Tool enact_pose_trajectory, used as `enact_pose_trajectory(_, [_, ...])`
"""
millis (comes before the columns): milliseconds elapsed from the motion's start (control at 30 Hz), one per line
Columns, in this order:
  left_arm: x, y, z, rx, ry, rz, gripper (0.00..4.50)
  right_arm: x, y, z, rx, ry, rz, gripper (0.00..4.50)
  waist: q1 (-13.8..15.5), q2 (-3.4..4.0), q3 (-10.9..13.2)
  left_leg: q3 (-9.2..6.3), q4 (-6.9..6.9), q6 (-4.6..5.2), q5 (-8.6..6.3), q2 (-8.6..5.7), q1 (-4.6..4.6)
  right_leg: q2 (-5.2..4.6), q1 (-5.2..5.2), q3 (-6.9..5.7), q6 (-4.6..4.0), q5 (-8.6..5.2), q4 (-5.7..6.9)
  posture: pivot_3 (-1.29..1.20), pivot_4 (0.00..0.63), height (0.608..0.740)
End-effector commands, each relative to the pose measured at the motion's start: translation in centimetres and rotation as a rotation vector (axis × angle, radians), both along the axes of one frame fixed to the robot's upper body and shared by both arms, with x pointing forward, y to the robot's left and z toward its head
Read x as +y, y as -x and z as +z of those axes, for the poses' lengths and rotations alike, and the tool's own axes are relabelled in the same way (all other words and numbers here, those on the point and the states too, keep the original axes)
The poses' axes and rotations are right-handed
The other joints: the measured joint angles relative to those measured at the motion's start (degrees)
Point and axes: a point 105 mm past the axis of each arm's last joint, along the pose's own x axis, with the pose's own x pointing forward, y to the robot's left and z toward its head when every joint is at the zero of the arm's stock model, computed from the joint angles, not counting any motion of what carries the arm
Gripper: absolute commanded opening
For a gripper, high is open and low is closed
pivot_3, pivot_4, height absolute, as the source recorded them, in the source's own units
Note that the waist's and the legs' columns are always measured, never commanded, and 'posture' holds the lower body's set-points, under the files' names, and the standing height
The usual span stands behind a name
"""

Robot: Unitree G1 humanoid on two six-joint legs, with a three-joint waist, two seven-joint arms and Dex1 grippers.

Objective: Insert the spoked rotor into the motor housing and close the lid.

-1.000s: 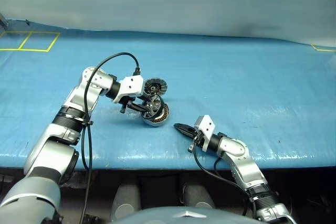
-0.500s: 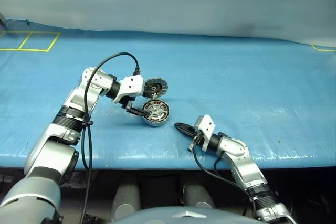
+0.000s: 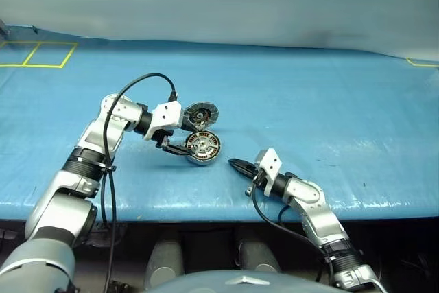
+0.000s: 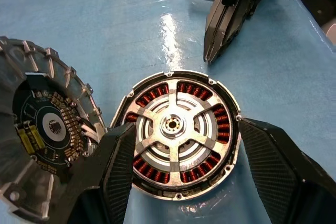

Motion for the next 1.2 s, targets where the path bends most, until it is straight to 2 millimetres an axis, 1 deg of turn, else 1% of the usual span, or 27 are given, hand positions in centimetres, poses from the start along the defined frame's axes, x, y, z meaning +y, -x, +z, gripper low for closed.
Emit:
enact_pose_trajectory(33, [0.9, 0.8, 1.3, -0.031, 0.064, 0.035, 3.35, -0.8, -1.9, 3.1, -0.082, -0.046, -0.112, 0.0, -0.19, 0.02, 0.01, 0.01, -0.01, 0.0, 0.0, 0.01, 0.0, 0.0, -0.01, 0.01, 0.0, 0.0, 0.0, 0.0, 0.15, 0.74])
enact_pose_trajectory(133, [1.5, 1.6, 0.7, -0.013, 0.083, 0.07, 3.35, -0.9, -2.7, 4.4, -0.116, -0.059, -0.157, 0.0, -0.18, 0.03, 0.01, 0.0, 0.0, 0.0, 0.0, 0.01, 0.01, -0.01, -0.01, 0.01, 0.0, 0.0, 0.01, 0.0, 0.15, 0.74])
enact_pose_trajectory(267, [1.9, 2.5, 0.0, 0.005, 0.138, 0.135, 3.35, -1.4, -4.6, 4.8, -0.075, 0.022, -0.256, 0.0, -0.09, 0.03, 0.02, 0.0, 0.0, -0.01, 0.0, 0.01, 0.01, -0.02, 0.0, -0.01, 0.0, 0.0, 0.01, 0.0, 0.15, 0.74])
enact_pose_trajectory(433, [1.8, 3.4, -1.2, 0.026, 0.223, 0.225, 3.35, -0.7, -6.5, 6.5, -0.082, 0.032, -0.287, 0.0, -0.15, 0.04, 0.02, 0.02, -0.02, -0.01, 0.0, 0.01, 0.0, -0.04, -0.02, 0.0, -0.01, 0.0, 0.0, 0.0, 0.15, 0.74])
enact_pose_trajectory(500, [1.8, 3.6, -1.6, 0.027, 0.253, 0.263, 3.35, -0.7, -7.3, 6.9, -0.098, 0.05, -0.303, 0.0, -0.18, 0.05, 0.02, 0.02, -0.05, -0.01, 0.0, 0.01, 0.01, -0.04, -0.03, 0.0, -0.01, 0.0, 0.0, 0.0, 0.15, 0.74])
enact_pose_trajectory(567, [1.8, 3.5, -1.7, 0.022, 0.302, 0.317, 3.35, -0.6, -8.1, 7.0, -0.112, 0.085, -0.315, 0.0, -0.21, 0.05, 0.03, 0.02, -0.05, -0.01, 0.0, 0.01, 0.02, -0.03, -0.03, -0.01, 0.0, 0.0, 0.0, 0.0, 0.15, 0.74])
enact_pose_trajectory(633, [2.0, 2.9, -1.1, 0.01, 0.397, 0.396, 3.35, -0.5, -8.5, 7.1, -0.113, 0.099, -0.315, 0.0, -0.16, 0.05, 0.02, 0.02, -0.05, -0.01, 0.0, 0.01, 0.02, -0.03, -0.02, -0.01, 0.0, 0.0, -0.01, 0.0, 0.15, 0.74])
enact_pose_trajectory(733, [3.0, 2.1, -0.5, -0.017, 0.462, 0.497, 3.35, -0.2, -8.5, 7.1, -0.112, 0.094, -0.307, 0.0, 0.01, 0.04, 0.02, 0.0, -0.05, -0.01, 0.0, 0.01, -0.01, -0.04, -0.02, -0.03, -0.01, 0.01, -0.02, 0.0, 0.15, 0.74])
enact_pose_trajectory(833, [4.3, 1.4, -0.3, -0.039, 0.489, 0.595, 3.35, -0.5, -8.2, 6.5, -0.094, 0.1, -0.312, 0.0, -0.18, 0.05, 0.02, 0.01, -0.08, -0.01, 0.0, 0.0, 0.0, -0.03, -0.02, -0.02, 0.0, 0.01, -0.02, 0.0, 0.15, 0.74])
enact_pose_trajectory(867, [4.8, 1.0, -0.2, -0.049, 0.499, 0.635, 2.96, -0.6, -8.1, 6.3, -0.087, 0.102, -0.317, 0.0, -0.19, 0.05, 0.02, 0.01, -0.09, -0.01, 0.0, 0.0, 0.0, -0.03, -0.02, -0.02, 0.0, 0.01, -0.03, 0.0, 0.15, 0.74])
enact_pose_trajectory(900, [5.1, 0.7, -0.1, -0.054, 0.505, 0.658, 2.76, -0.7, -8.0, 6.2, -0.082, 0.103, -0.321, 0.0, -0.19, 0.05, 0.03, 0.01, -0.09, -0.01, 0.0, 0.0, 0.01, -0.03, -0.02, -0.02, 0.0, 0.01, -0.03, 0.0, 0.15, 0.74])
enact_pose_trajectory(967, [5.8, -0.1, 0.2, -0.087, 0.524, 0.716, 2.07, -1.1, -7.9, 5.9, -0.078, 0.111, -0.33, 0.0, -0.19, 0.05, 0.02, 0.01, -0.09, -0.01, 0.0, 0.0, 0.01, -0.04, -0.02, -0.01, 0.0, 0.01, -0.03, 0.0, 0.15, 0.74])
enact_pose_trajectory(1067, [6.1, -1.6, 0.6, -0.124, 0.542, 0.784, 1.06, -1.6, -7.8, 5.8, -0.072, 0.113, -0.346, 0.0, -0.09, 0.05, 0.02, 0.0, -0.06, -0.02, 0.01, -0.01, 0.02, -0.03, 0.0, -0.03, 0.01, 0.01, -0.03, 0.0, 0.15, 0.74])
enact_pose_trajectory(1167, [6.2, -3.8, 1.1, -0.168, 0.575, 0.863, 0.03, -2.1, -7.5, 5.5, -0.053, 0.124, -0.354, 0.0, 0.0, 0.04, 0.02, 0.0, -0.03, -0.05, 0.04, -0.03, 0.01, -0.04, 0.02, -0.02, 0.06, 0.04, -0.04, 0.0, 0.15, 0.74])
enact_pose_trajectory(1200, [6.1, -4.5, 1.4, -0.172, 0.591, 0.879, 0.03, -2.2, -7.4, 5.2, -0.041, 0.13, -0.353, 0.0, -0.01, 0.03, 0.02, 0.0, -0.03, -0.05, 0.04, -0.07, 0.02, -0.05, 0.04, -0.01, 0.08, 0.05, -0.04, 0.0, 0.15, 0.74])
